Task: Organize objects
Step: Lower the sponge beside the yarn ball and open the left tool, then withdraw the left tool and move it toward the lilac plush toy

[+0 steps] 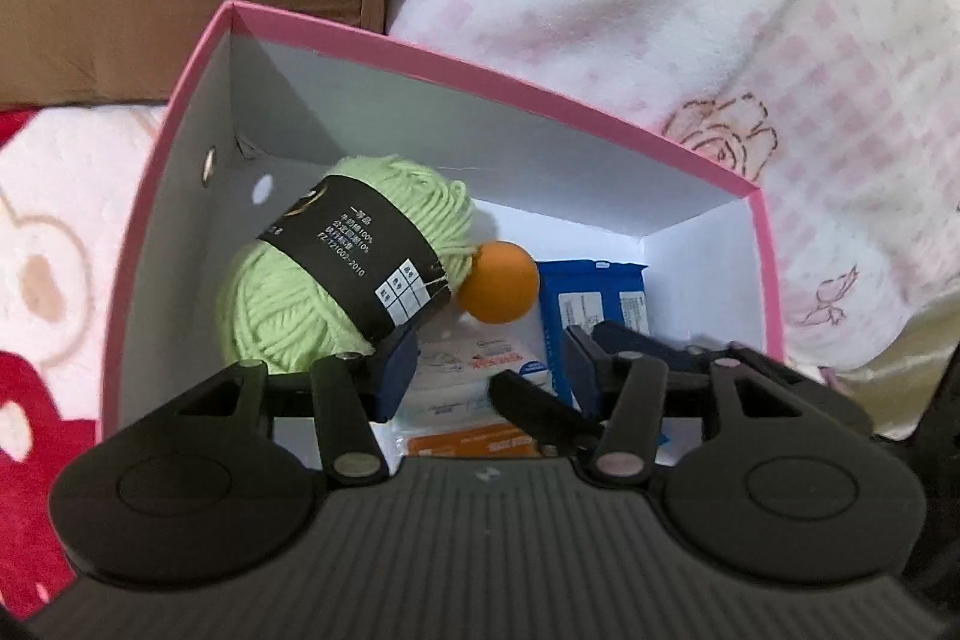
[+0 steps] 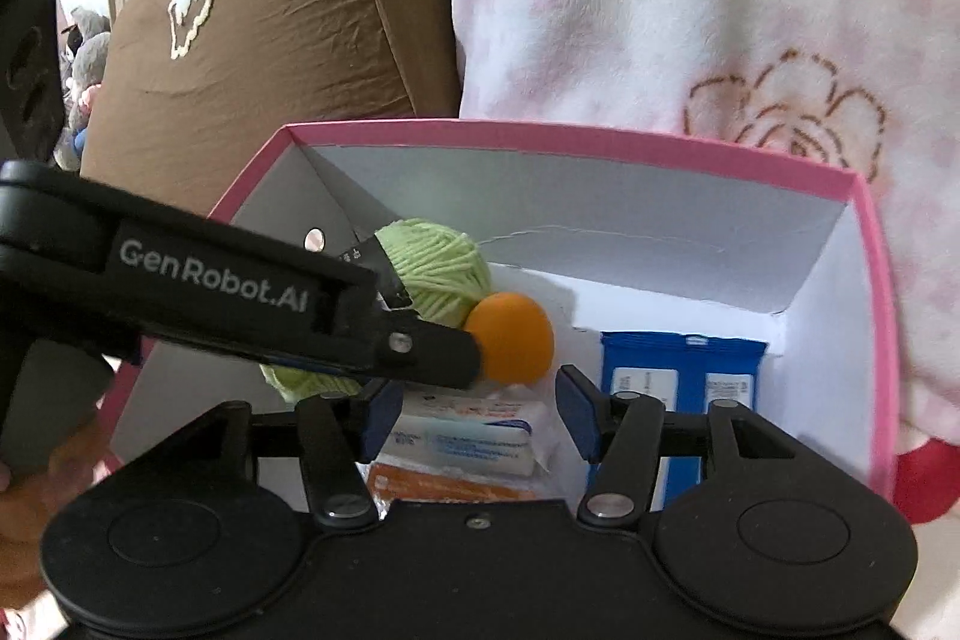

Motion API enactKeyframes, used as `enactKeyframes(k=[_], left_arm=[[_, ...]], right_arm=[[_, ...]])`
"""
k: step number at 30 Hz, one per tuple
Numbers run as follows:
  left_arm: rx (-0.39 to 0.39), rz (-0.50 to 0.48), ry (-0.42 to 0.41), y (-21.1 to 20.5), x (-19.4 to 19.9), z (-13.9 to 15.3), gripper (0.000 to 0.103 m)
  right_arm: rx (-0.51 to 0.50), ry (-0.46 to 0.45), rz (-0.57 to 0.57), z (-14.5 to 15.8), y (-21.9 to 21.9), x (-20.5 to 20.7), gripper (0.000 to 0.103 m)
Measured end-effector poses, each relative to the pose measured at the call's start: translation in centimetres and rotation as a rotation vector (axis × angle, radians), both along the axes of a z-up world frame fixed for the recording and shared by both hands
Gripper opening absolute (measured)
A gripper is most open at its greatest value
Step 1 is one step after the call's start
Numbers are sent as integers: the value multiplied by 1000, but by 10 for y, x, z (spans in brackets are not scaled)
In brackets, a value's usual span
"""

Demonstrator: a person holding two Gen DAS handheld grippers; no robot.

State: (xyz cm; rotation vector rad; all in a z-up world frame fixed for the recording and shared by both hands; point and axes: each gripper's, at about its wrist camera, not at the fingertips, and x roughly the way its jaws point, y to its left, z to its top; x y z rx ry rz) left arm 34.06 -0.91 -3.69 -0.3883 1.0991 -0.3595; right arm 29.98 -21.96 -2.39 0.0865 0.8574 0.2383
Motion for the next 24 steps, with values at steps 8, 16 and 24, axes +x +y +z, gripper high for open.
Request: enactKeyframes(k=[8, 16, 24], left_arm=[[18, 4, -18, 13, -17, 16, 53], [75, -7, -61, 13, -37, 42, 53], [128, -27, -121, 15, -75, 81, 56]], right_arm=[[-45, -51, 39, 11, -2, -20, 64], [-27, -90, 10, 30, 1, -45, 64], [-18, -125, 40, 61, 6, -85, 67]])
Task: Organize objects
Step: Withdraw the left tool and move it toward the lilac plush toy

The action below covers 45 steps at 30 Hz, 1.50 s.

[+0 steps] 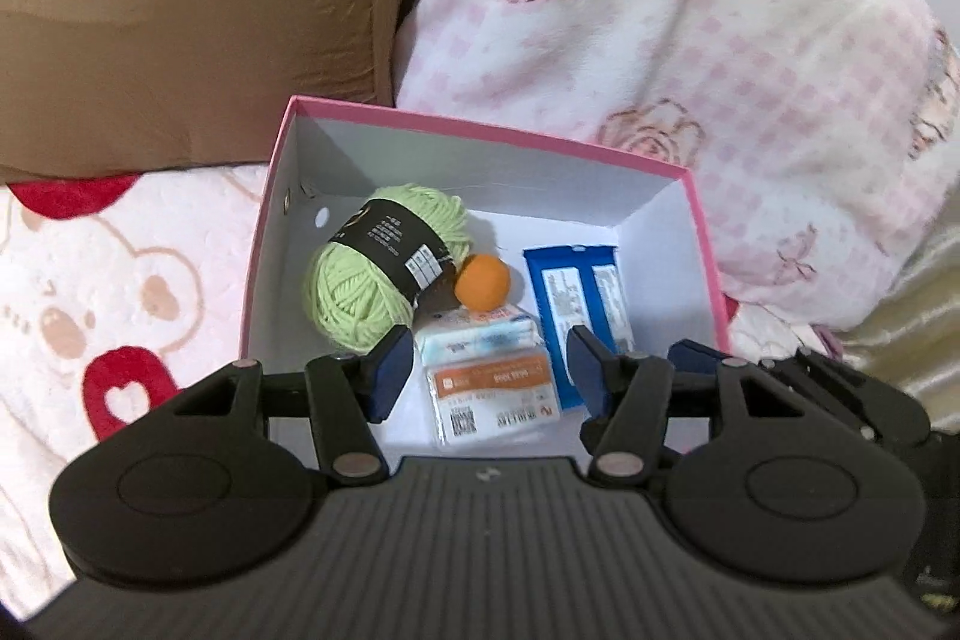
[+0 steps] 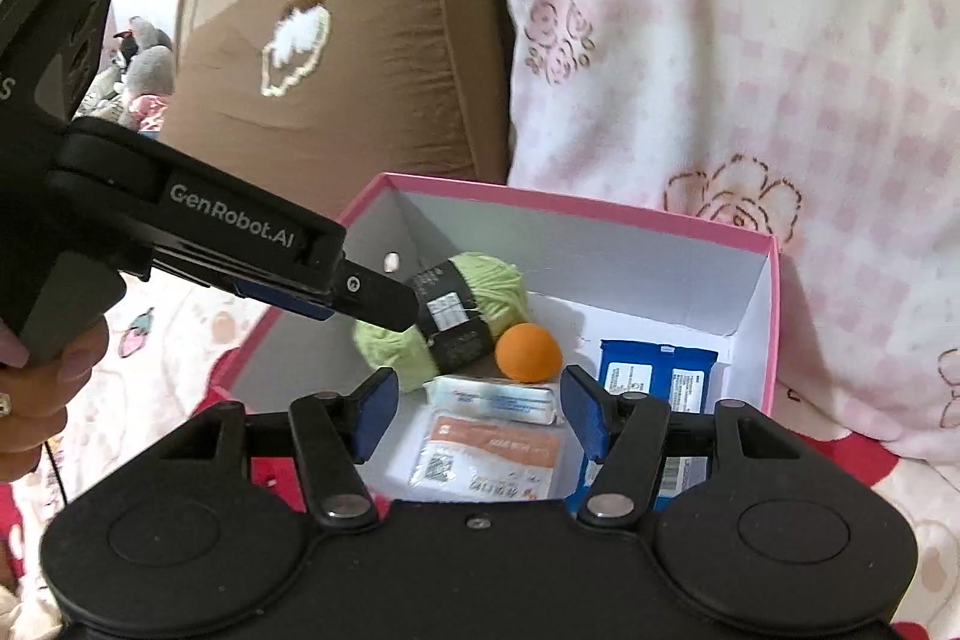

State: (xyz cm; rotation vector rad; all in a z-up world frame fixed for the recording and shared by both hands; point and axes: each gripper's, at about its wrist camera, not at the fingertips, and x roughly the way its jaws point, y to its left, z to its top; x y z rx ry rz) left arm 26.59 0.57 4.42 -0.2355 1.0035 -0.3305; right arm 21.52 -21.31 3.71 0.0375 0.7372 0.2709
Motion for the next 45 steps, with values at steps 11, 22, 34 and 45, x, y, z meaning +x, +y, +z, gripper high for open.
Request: enactKeyframes(k=[11, 22, 34, 45], left_arm=[[59, -38, -74, -2, -60, 54, 71], [169, 14, -73, 1, -107, 72, 98], [190, 9, -24, -2, -148, 74, 99], [201, -2, -27, -5, -179, 57, 99]], right_arm=[[-44, -51, 76, 38, 13, -45, 92], [-56, -4, 1, 50, 10, -76, 96], [-83, 8, 26, 65, -10, -129, 96], [-72, -19, 50, 68, -27, -181, 96]])
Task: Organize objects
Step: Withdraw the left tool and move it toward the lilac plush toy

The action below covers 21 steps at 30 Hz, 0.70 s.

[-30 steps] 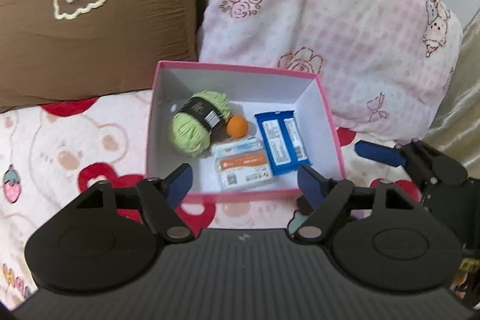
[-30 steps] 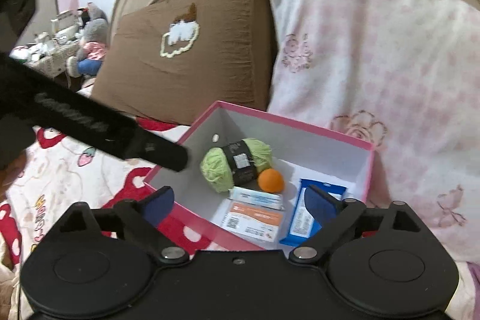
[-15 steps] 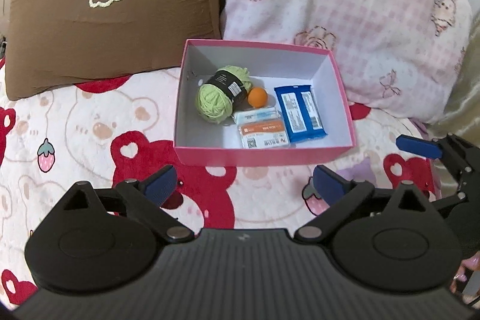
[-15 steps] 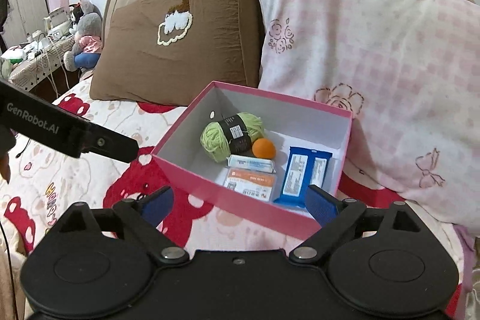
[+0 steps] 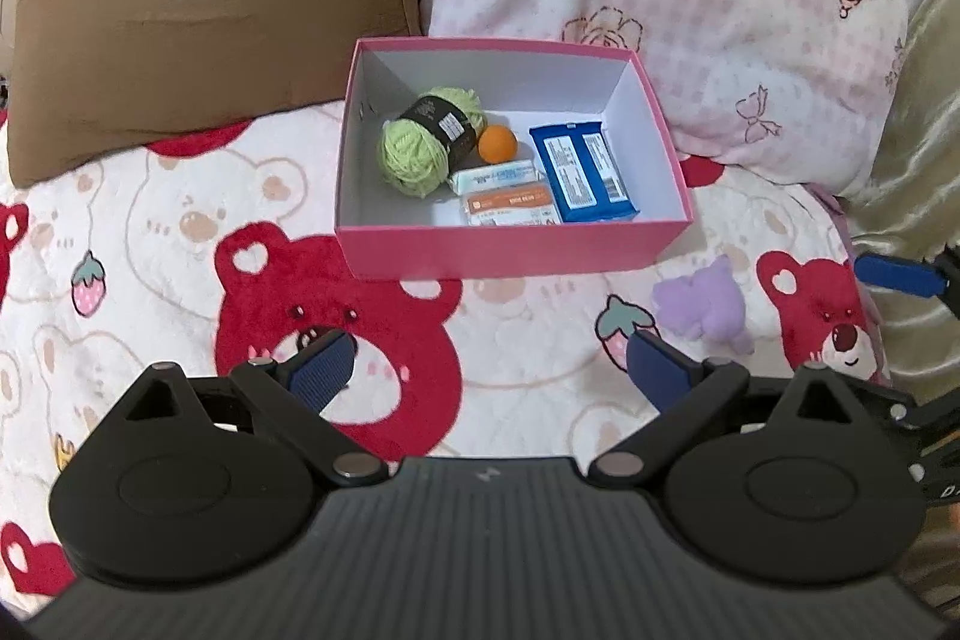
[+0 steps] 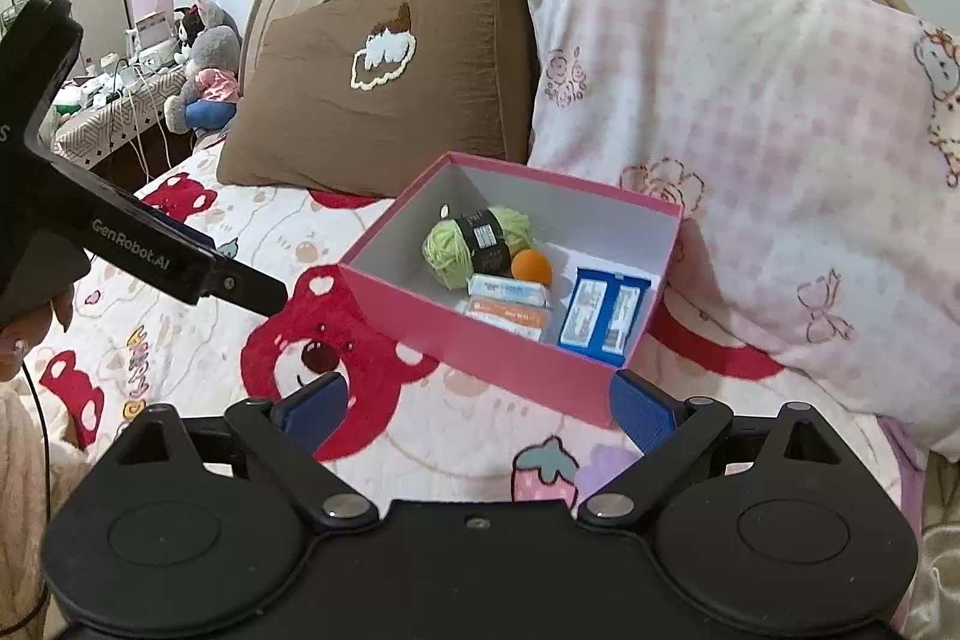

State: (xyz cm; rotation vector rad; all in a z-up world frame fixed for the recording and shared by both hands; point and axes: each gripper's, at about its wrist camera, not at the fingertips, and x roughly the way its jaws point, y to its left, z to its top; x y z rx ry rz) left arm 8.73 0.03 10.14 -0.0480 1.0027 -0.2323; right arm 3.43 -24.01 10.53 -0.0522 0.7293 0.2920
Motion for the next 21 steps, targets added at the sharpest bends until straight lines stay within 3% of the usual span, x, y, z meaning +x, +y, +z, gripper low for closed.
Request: enactKeyframes(k=[5, 21], left_arm=[[-44, 18, -20, -4, -10, -4, 99], [-103, -97, -21, -50, -23, -27, 99]], right_arm=[[-7, 18, -14, -14, -6, -15, 96], [17, 3, -31, -45, -22, -43, 96]])
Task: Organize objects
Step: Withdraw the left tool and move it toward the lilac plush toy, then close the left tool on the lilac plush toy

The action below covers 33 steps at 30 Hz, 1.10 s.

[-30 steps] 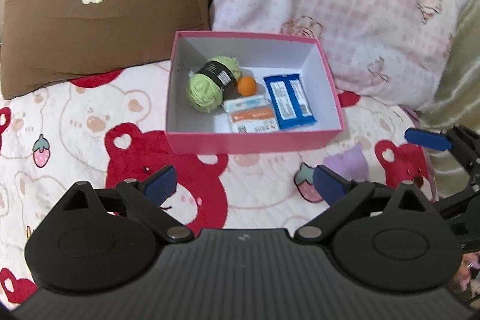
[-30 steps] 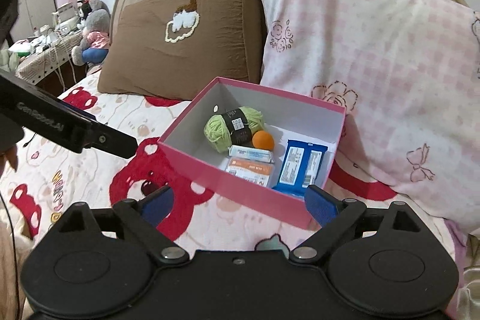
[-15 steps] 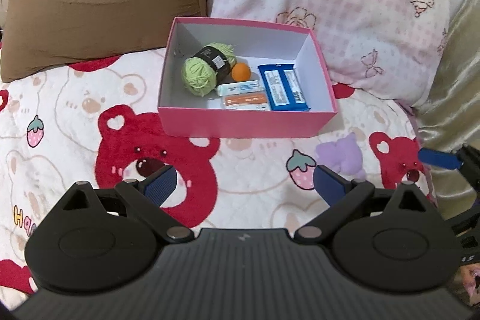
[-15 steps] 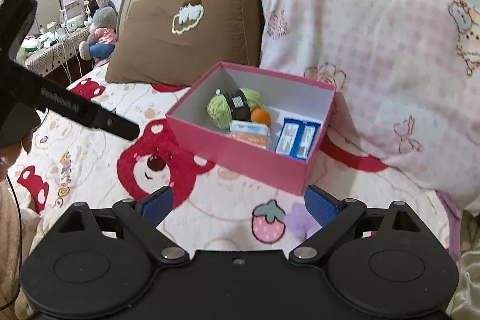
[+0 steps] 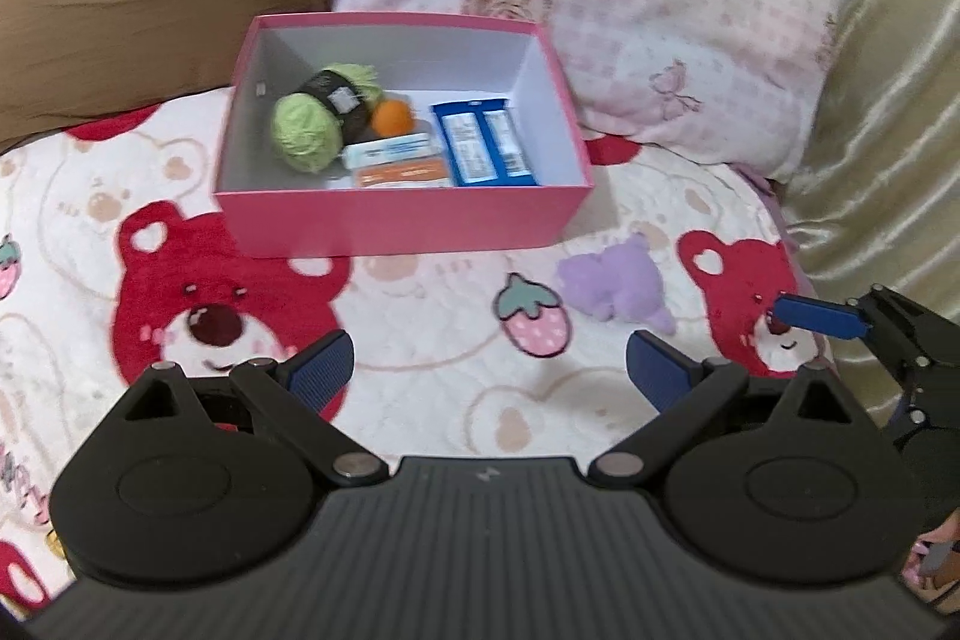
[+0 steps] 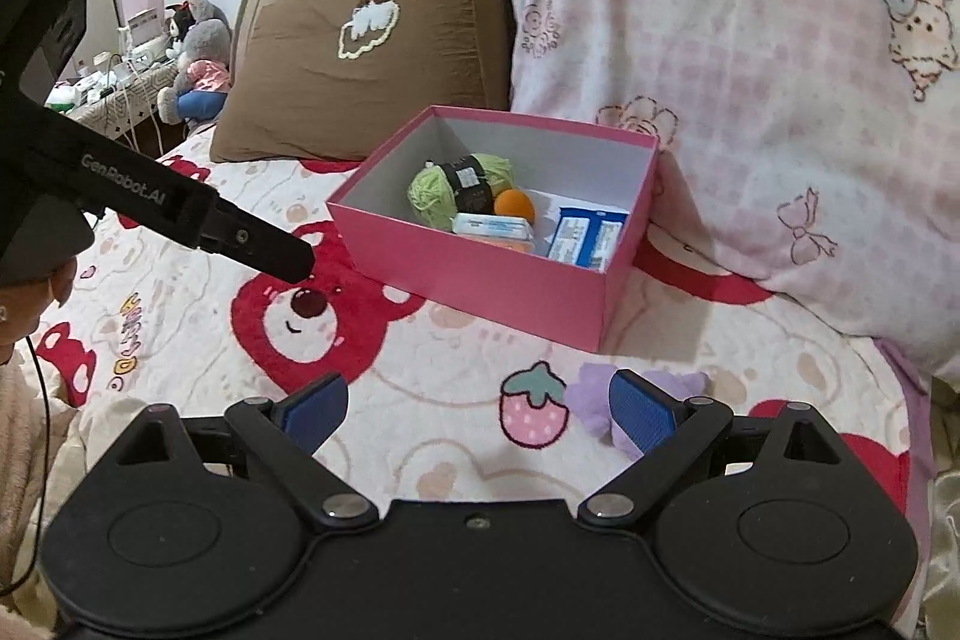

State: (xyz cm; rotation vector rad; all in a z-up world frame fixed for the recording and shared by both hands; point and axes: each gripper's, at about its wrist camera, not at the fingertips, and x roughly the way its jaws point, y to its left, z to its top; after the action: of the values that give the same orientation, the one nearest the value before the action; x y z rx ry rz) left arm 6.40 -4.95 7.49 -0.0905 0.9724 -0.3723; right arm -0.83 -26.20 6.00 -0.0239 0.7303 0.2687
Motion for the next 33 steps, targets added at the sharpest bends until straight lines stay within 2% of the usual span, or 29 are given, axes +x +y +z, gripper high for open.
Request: enactKeyframes(k=[4, 8, 13, 16, 19, 24, 26, 30, 33], left_arm=[[-33, -51, 37, -13, 3, -11, 99], [-43, -75, 35, -25, 5, -22, 99], [-81, -105, 55, -38, 14, -42, 96], [-105, -101, 46, -44, 20, -55, 96], [-94, -98, 20, -51, 25, -66, 96], [-79, -96, -5, -58, 37, -85, 95], [-66, -88, -20, -62, 41, -93, 94], [-87, -89, -40, -65, 47, -107, 93], [-78, -91, -53, -72, 52, -117, 90]], right_arm=[[33, -61, 8, -8, -10, -7, 96], [57, -88, 20, -13, -15, -12, 96], [-15, -95, 14, -32, -13, -7, 96], [-78, -137, 3, -47, -13, -3, 96], [-101, -172, -26, -62, -19, 2, 96], [-113, -145, -57, -90, -32, 15, 95], [-68, -118, -67, -99, -39, 20, 95], [114, -58, -97, -107, -58, 28, 95], [104, -59, -142, -115, -65, 30, 95]])
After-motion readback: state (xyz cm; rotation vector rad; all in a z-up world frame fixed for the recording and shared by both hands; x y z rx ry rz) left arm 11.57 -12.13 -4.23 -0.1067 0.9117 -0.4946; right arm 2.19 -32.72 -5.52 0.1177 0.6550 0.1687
